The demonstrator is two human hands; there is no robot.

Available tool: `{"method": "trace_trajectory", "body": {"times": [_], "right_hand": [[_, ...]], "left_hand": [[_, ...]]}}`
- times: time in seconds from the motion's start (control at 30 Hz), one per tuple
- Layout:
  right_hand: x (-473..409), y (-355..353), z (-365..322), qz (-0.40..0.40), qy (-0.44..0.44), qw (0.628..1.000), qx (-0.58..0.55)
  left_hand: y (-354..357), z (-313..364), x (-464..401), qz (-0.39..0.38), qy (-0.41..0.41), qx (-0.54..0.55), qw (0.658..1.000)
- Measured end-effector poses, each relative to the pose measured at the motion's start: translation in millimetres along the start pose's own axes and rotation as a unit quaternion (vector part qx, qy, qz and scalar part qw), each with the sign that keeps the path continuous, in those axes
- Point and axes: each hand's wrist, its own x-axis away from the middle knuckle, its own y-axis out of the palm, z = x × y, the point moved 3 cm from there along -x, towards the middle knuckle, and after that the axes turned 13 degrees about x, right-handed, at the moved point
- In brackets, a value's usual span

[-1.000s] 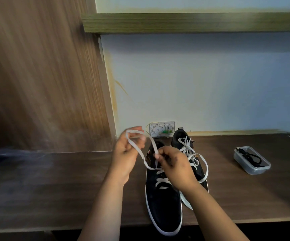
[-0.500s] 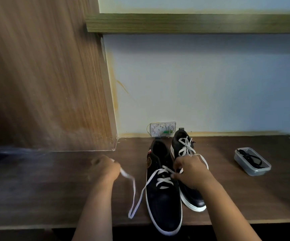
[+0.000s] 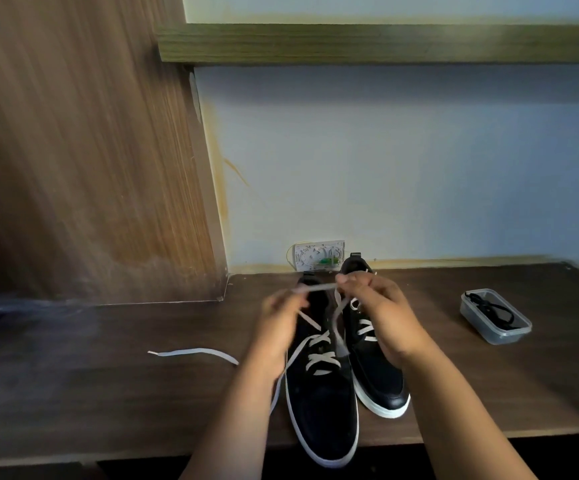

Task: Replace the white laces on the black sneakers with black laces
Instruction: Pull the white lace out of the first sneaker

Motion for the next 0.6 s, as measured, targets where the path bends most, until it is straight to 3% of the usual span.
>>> {"method": "trace_trajectory", "body": {"times": [0.03,0.1,0.17,0.2,0.27,0.3,0.37,0.47,0.6], "right_hand": [[0,-4,0,0.013,0.014,0.999,-0.036],[-4,-12,9,0.013,0.043,0.998,-0.054],[-7,-16,20,0.014,0.073,0.997,-0.035],[-8,-16,27,0.017,0.083,0.996,-0.019],[-10,-13,37,0.014,0.074,0.995,0.070],[-11,-12,42,-0.002,0.050,0.985,0.165],[-11,-5,52,-0.067,0.010,0.931,0.358],[-9,6,60,-0.107,-0.026,0.868,0.484],[-11,9,64,-0.085,-0.064,0.849,0.518]], "left_hand": [[-13,7,-5,0.066,-0.044,0.115,0.990],[-46,19,-12,0.157,-0.085,0.297,0.938],[-74,21,-19,0.210,-0.087,0.343,0.912],[-84,18,-21,0.227,-0.093,0.293,0.924],[-95,5,-27,0.225,-0.118,0.056,0.965],[-96,0,-29,0.203,-0.127,-0.090,0.967],[-93,-8,-28,0.173,-0.108,-0.304,0.930],[-66,-5,-22,0.098,-0.008,-0.384,0.918],[-20,-4,-7,-0.089,0.101,-0.374,0.918]]}}
